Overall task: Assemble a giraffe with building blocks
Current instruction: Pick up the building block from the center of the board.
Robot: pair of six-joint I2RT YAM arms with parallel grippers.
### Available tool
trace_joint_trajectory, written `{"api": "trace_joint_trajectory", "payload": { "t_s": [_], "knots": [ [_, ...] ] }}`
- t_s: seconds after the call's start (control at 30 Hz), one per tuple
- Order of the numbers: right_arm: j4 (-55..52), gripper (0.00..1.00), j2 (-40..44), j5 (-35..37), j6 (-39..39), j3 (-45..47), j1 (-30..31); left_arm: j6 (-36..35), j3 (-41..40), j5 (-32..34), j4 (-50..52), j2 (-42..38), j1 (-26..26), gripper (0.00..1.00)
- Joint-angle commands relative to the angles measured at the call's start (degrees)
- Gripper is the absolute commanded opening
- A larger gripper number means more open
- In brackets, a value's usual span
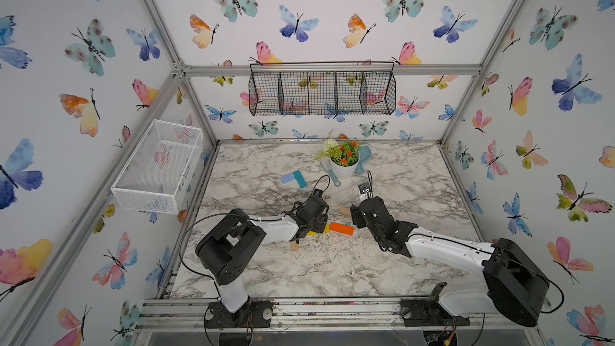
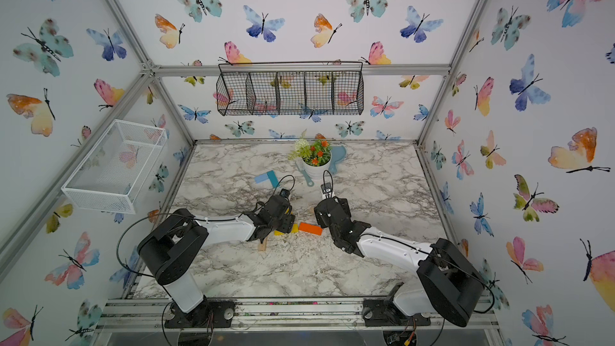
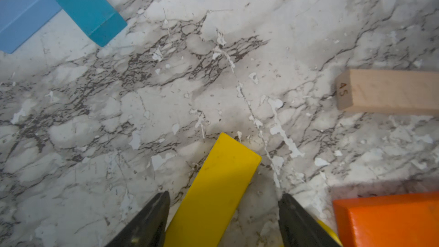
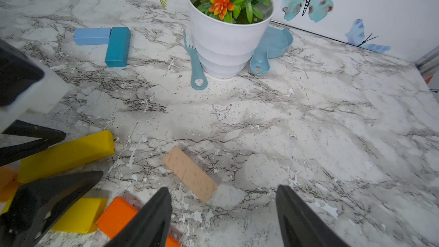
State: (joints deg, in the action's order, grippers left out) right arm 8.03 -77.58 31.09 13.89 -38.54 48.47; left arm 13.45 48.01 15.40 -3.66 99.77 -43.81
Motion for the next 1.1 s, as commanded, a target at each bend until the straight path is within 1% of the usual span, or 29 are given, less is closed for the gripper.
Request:
{"api": "trace_joint_trajectory", "payload": {
  "t_s": [0.0,0.17,0.3,0.4,0.53,0.67,0.7,0.8,0.9,1.0,1.07],
  "knots": [
    [3.1,0.74,2.5,1.3,0.2,1.5,0.2,-1.4,0.4,1.7,3.1,0.6,0.6,0.75],
    [4.7,0.74,4.8,1.2,0.3,3.7,0.2,-2.0,1.3,1.9,4.1,0.3,1.4,0.74],
    [6.3,0.74,5.7,1.0,0.9,5.7,0.3,-2.0,2.6,1.7,5.5,1.6,1.7,0.66],
    [7.8,0.74,5.7,1.2,1.2,7.2,0.2,-1.2,3.3,1.6,6.3,2.0,1.7,0.58],
    [10.2,0.74,4.9,2.0,1.5,9.2,0.3,0.0,3.9,1.3,7.6,1.8,1.7,0.40],
    [10.7,0.74,4.0,4.5,1.3,9.4,0.2,1.4,5.7,1.0,10.4,1.8,1.7,0.26],
    [10.7,0.74,4.0,6.2,1.2,9.3,0.2,2.1,6.3,1.0,11.5,1.7,1.7,0.23],
    [10.9,0.74,4.2,8.4,0.9,9.4,0.2,5.7,9.2,1.2,14.2,0.7,1.9,0.21],
    [11.3,0.74,4.0,8.9,0.6,9.6,0.2,11.6,12.8,0.9,17.6,-0.6,2.8,0.19],
    [10.4,0.74,3.4,10.5,0.4,9.0,0.2,20.0,17.5,-0.2,22.7,-0.6,5.1,0.15],
    [10.6,0.74,3.2,10.8,0.4,9.1,0.2,26.5,20.5,-2.4,26.5,-0.1,7.0,0.13]
  ]
}}
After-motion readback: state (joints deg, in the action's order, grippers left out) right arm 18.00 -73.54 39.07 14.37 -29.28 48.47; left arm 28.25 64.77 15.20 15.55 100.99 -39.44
